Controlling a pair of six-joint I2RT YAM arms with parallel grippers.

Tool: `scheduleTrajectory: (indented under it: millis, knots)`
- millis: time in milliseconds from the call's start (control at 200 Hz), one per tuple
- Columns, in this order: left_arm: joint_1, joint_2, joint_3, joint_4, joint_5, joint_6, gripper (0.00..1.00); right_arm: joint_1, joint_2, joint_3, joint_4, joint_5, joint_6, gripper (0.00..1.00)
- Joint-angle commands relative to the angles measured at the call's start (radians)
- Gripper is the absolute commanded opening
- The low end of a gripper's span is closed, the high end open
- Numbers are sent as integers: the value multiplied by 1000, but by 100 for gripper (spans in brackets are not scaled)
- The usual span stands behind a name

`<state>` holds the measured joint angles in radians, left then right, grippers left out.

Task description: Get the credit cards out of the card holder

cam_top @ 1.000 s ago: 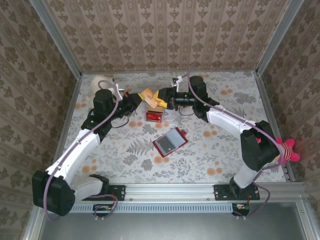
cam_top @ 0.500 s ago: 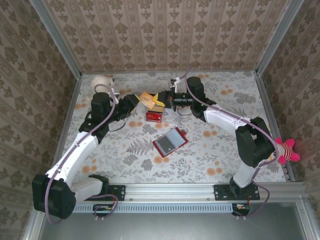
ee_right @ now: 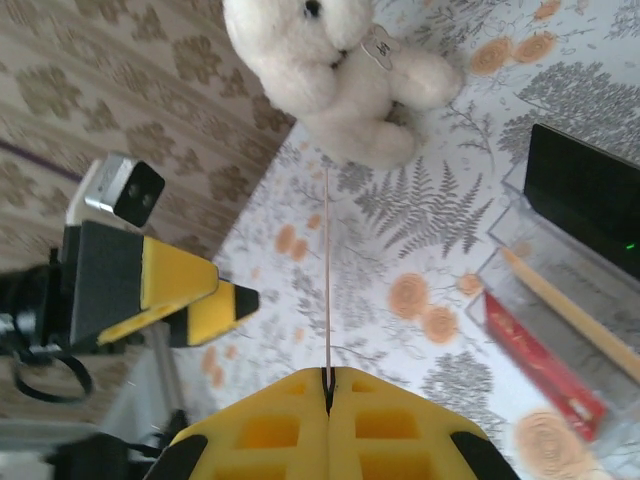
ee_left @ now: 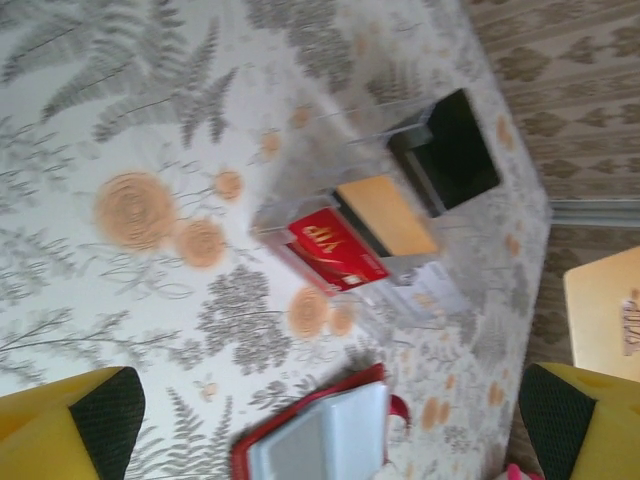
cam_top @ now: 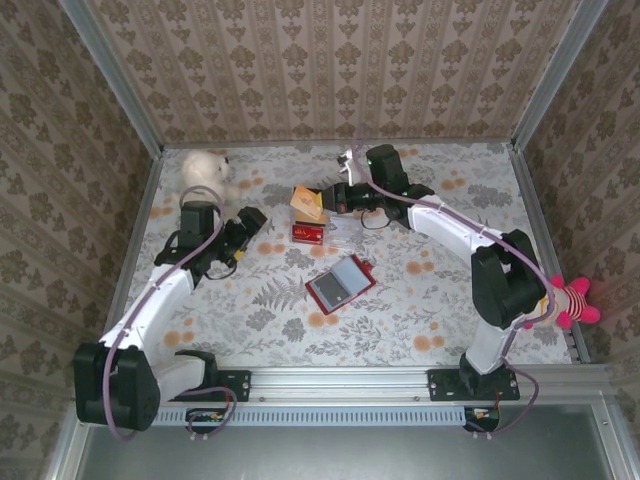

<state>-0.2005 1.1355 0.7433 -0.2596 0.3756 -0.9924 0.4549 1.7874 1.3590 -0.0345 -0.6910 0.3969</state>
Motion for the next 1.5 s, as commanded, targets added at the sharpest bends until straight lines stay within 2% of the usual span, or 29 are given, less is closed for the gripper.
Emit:
scheduleTrajectory:
  millis: [0, 110, 260, 525, 735, 875, 1390, 1495]
  knots:
    - [14, 1, -23, -31, -23, 57, 100, 0, 29, 43, -57, 60, -332, 0]
    - [25, 10, -32, -39, -19, 80, 100, 3, 42, 52, -62, 92, -489, 0]
    - [33, 42, -14, -66, -12, 115, 100, 7, 68, 69, -132, 21, -782, 0]
    - [34, 108, 12, -74, 10, 136, 100, 24, 154, 191, -325, 12, -1127, 0]
    - [33, 141, 24, -63, 35, 135, 100, 28, 220, 262, -338, 41, -1209, 0]
    - [31, 161, 30, -57, 46, 134, 100, 40, 263, 297, -338, 104, -1254, 0]
    - [23, 207, 20, -21, 62, 118, 100, 41, 328, 277, -200, 228, -1250, 0]
    - [21, 205, 13, -15, 67, 115, 100, 41, 318, 243, -150, 219, -1248, 8]
